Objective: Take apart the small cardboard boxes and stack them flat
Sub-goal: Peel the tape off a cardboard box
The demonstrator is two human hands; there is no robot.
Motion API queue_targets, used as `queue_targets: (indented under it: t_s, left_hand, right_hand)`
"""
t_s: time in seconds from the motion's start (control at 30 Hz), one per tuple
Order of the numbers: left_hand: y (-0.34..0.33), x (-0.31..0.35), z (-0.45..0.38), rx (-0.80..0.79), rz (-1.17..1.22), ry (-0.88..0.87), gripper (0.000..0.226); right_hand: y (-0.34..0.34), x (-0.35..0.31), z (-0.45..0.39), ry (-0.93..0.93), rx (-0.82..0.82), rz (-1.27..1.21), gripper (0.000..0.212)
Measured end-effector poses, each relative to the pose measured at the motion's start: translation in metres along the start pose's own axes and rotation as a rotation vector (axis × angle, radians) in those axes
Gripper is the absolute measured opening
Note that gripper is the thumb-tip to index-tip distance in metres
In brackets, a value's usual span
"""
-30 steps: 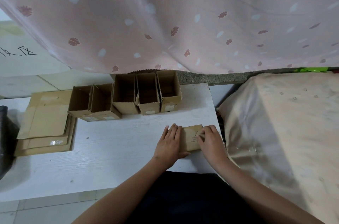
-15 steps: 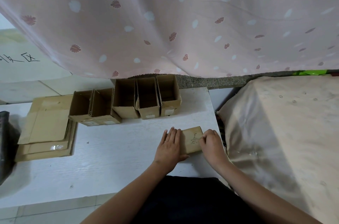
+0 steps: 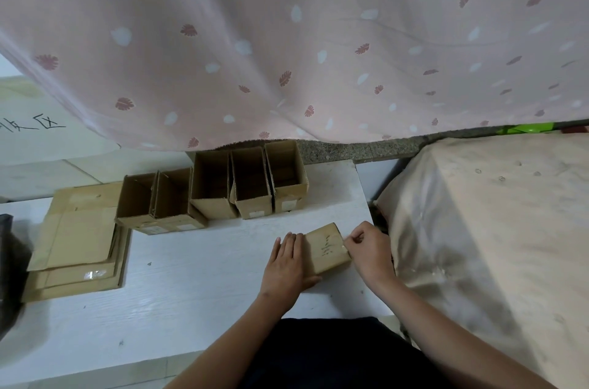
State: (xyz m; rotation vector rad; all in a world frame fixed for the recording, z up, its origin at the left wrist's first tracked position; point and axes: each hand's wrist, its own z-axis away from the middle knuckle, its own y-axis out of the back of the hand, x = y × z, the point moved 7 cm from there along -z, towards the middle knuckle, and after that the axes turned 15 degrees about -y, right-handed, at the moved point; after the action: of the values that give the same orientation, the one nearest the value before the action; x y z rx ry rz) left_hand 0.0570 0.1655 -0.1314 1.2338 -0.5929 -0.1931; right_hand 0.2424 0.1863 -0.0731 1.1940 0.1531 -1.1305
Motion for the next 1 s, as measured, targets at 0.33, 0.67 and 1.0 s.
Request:
queue_targets:
  t_s: [0.33,0.67,1.0]
  left_hand:
    - [0.002,-0.004,-0.001,0.005,0.044,-0.007,0.106]
    - [0.002,-0.009,0.011,0.005,0.1,-0.024,0.11]
    - [0.03,0.011,-0.007,0.165,0.214,-0.086,0.099]
  right_hand:
    - [0.004,-0.001,-0.013,-0.067,-0.029,0.035,0.026]
    - [-0.002,-0.002,-0.032,-0.222,-0.35,-0.085,0.022]
    - [-0.017,-0.036,-0.016,-0.124,-0.454,-0.123,0.037]
